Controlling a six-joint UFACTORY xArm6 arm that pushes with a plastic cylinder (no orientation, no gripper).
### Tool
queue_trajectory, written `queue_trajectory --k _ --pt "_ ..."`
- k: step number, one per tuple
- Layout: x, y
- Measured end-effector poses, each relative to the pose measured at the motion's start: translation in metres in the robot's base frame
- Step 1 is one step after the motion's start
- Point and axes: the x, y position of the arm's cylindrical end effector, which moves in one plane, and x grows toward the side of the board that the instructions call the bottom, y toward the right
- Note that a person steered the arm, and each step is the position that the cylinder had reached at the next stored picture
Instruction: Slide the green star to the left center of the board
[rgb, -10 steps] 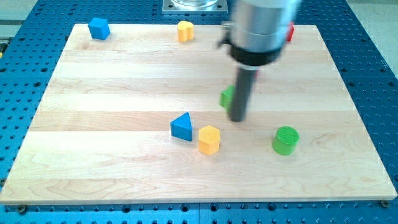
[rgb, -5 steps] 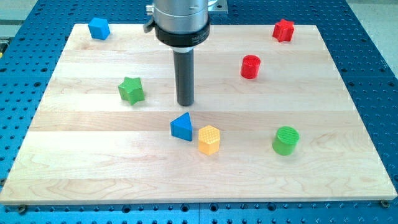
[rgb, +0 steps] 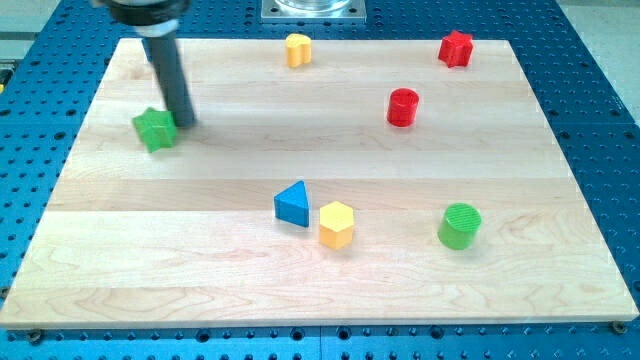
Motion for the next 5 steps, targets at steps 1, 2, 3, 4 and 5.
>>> queue_trajectory --k 1,2,3,4,5 --pt "0.015 -0.016" --pt "0.032 -0.014" --pt "0.022 0.070" --pt "0.050 0.042" --pt "0.073 0.008"
